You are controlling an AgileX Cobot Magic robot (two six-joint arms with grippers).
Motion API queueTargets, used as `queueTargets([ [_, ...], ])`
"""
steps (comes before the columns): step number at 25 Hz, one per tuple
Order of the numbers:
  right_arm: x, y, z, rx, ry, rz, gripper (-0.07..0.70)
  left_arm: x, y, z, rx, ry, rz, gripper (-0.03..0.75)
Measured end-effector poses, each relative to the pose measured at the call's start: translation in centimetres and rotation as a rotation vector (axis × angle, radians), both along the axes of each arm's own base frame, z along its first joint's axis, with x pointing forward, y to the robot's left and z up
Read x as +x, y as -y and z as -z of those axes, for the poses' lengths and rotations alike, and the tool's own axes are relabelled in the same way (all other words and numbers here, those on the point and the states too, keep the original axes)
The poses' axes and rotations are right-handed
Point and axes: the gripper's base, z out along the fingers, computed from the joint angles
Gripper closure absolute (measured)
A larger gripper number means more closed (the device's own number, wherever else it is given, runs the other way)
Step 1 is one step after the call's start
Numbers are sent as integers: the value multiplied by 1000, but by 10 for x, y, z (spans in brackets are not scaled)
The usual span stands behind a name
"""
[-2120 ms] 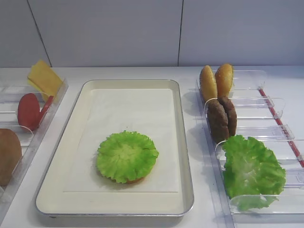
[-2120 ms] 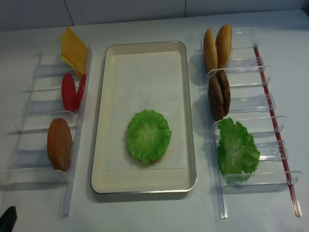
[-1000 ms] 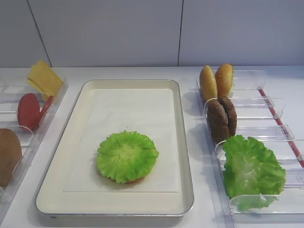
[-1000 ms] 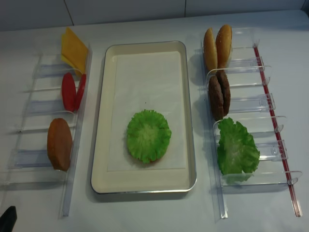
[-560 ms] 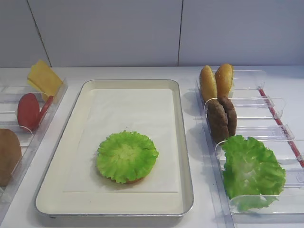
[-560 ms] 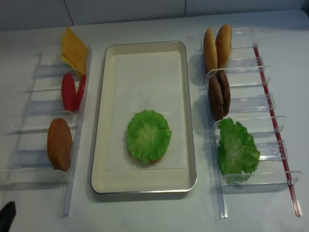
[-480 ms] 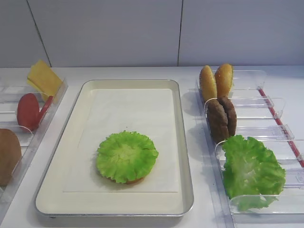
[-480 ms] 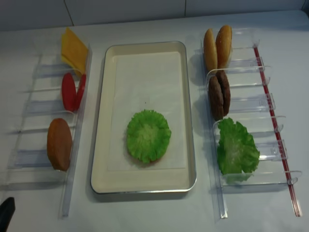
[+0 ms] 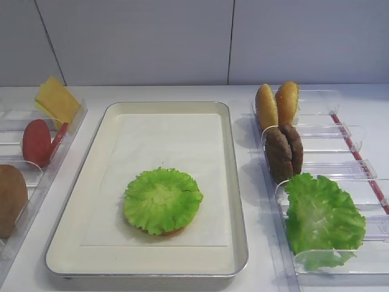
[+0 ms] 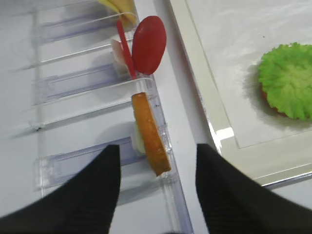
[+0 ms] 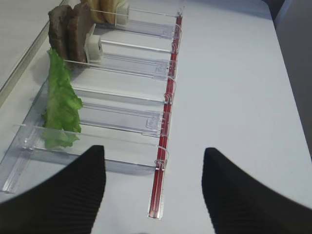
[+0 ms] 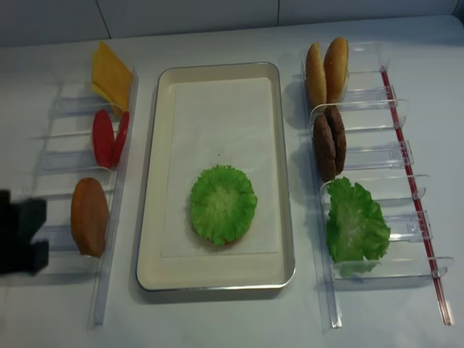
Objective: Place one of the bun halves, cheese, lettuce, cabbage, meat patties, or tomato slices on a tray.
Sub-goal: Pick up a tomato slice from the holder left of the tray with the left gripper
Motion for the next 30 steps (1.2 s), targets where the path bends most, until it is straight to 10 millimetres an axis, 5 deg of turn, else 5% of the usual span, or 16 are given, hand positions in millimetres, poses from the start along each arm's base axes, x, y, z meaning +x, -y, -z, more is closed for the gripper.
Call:
queueTargets([
  [13, 0, 0, 0, 0, 0, 0, 181, 104, 39, 11, 31, -135, 176, 367],
  [23, 0, 0, 0, 0, 0, 0, 182, 169, 79, 35, 205, -172, 65, 367],
  [30, 0, 0, 0, 0, 0, 0, 183, 204, 86, 60, 246, -229, -99, 367],
])
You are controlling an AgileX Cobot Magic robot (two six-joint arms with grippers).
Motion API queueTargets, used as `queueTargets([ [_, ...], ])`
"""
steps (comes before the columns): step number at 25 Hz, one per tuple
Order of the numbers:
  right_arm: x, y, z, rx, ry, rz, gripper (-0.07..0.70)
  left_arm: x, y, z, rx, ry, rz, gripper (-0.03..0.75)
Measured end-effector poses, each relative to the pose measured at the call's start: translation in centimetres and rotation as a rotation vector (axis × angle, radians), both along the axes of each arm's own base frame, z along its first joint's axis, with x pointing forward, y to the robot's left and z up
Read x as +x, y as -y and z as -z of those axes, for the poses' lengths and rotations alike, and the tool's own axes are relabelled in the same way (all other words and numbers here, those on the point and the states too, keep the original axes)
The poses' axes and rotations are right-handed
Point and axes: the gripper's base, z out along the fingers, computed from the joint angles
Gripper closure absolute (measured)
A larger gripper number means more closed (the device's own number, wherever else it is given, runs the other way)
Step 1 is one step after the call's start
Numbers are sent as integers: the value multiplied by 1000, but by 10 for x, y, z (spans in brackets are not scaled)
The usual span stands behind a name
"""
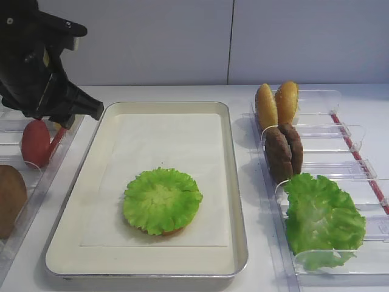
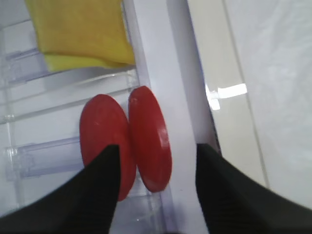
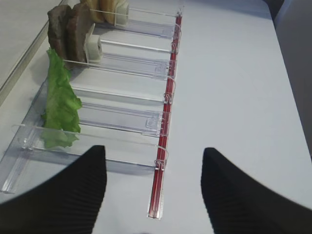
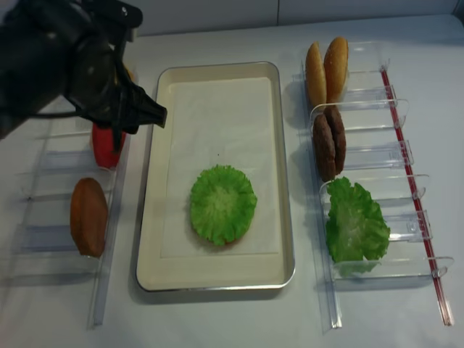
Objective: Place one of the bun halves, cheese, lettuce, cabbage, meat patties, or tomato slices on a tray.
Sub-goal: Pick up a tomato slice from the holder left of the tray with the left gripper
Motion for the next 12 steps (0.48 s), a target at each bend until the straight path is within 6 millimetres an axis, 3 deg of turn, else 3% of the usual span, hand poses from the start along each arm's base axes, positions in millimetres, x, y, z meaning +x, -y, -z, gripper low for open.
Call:
queueTargets([
  [5, 0, 0, 0, 0, 0, 0, 183, 12, 1, 19, 63, -35, -31, 367],
  [12, 0, 0, 0, 0, 0, 0, 183, 19, 3, 30, 77, -28, -28, 367],
])
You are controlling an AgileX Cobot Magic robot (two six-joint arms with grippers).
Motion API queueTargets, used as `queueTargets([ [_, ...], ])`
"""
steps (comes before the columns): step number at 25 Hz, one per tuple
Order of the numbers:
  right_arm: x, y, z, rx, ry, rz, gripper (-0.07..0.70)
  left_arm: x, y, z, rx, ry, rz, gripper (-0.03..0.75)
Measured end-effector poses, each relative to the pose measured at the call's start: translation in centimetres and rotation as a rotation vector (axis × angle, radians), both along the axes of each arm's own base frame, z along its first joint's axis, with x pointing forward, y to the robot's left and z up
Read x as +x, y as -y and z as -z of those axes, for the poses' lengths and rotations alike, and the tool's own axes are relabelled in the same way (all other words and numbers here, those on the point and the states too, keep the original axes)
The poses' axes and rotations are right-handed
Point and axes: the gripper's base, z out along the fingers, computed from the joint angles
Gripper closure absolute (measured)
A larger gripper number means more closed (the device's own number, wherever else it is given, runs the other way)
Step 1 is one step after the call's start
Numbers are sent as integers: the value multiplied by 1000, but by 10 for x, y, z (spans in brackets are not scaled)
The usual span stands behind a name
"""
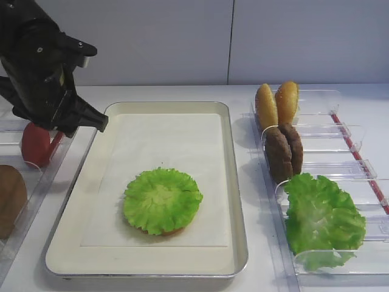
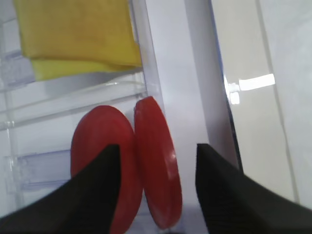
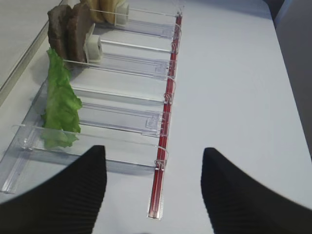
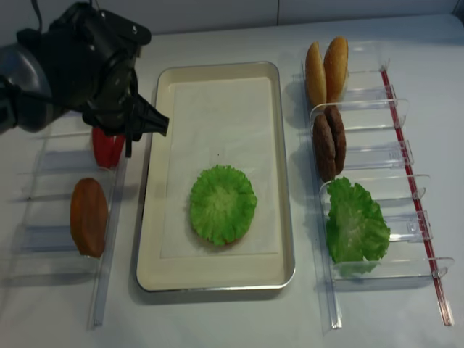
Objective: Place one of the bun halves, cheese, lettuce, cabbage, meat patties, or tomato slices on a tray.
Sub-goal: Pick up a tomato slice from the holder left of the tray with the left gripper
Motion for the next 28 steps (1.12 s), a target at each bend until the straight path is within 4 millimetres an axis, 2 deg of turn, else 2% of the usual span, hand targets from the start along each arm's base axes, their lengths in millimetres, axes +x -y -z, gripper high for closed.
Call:
queueTargets([
  [5, 0, 0, 0, 0, 0, 0, 183, 4, 0, 0, 8, 30, -5, 388],
  [10, 0, 0, 0, 0, 0, 0, 183, 8, 1, 15, 26, -5, -6, 395],
  [15, 0, 0, 0, 0, 0, 0, 183, 9, 2, 19, 30, -15, -6, 406],
  [28, 0, 0, 0, 2, 2, 1, 183, 9, -2, 17, 84, -24, -8, 568],
])
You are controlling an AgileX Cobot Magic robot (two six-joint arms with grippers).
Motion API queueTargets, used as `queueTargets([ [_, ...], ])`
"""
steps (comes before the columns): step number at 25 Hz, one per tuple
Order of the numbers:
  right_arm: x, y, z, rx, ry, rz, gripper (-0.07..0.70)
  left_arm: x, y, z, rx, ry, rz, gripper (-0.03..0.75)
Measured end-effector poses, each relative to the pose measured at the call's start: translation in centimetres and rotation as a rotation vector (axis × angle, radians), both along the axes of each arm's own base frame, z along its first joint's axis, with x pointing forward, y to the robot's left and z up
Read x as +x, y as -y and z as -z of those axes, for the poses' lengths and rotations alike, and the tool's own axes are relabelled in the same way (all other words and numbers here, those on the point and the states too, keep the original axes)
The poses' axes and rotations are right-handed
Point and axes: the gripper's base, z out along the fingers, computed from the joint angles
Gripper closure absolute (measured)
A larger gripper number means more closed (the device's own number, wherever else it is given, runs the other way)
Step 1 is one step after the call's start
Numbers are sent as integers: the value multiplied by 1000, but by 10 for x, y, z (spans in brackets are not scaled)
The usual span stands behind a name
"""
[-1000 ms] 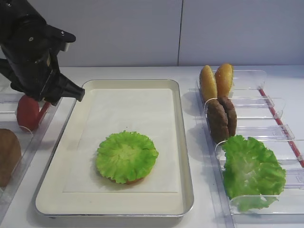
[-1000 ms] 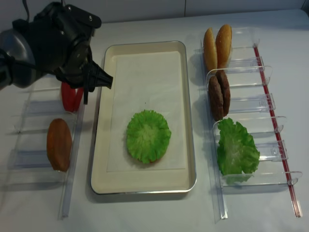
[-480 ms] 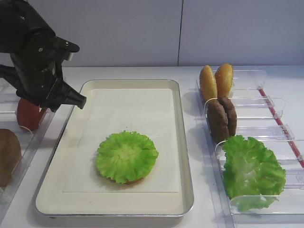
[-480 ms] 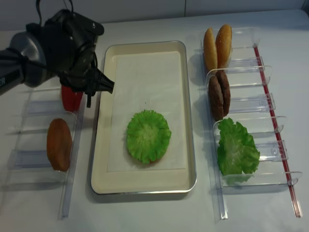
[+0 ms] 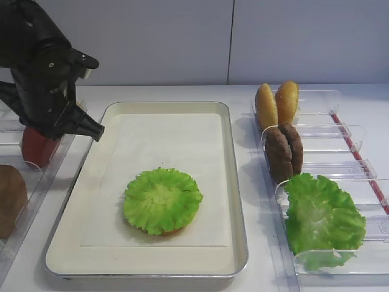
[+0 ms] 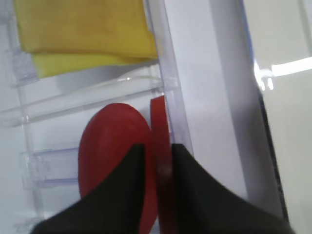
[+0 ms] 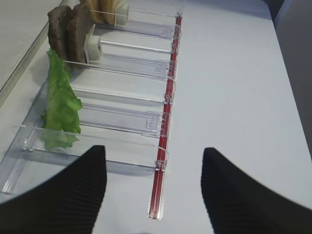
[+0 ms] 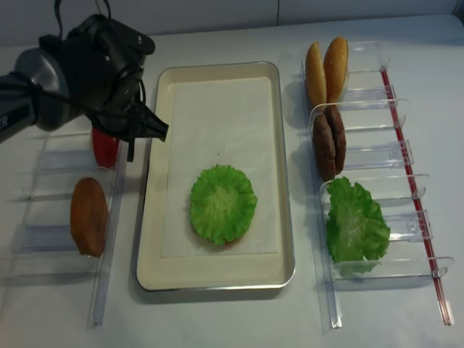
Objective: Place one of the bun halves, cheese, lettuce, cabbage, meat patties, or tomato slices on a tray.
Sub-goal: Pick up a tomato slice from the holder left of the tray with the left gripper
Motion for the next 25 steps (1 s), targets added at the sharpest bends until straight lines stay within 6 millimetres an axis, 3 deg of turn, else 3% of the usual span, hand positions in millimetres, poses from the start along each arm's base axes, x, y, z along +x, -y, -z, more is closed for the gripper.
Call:
queueTargets([
  [6, 0, 0, 0, 0, 0, 0, 183, -1, -3, -1, 40, -13, -7, 653],
  [11, 0, 0, 0, 0, 0, 0, 183, -2, -1, -1, 42, -16, -3, 653],
  [17, 0, 0, 0, 0, 0, 0, 183, -10, 15, -3, 84, -35, 45, 653],
  [25, 0, 0, 0, 0, 0, 0, 183, -8, 27, -39, 167, -36, 39, 655],
])
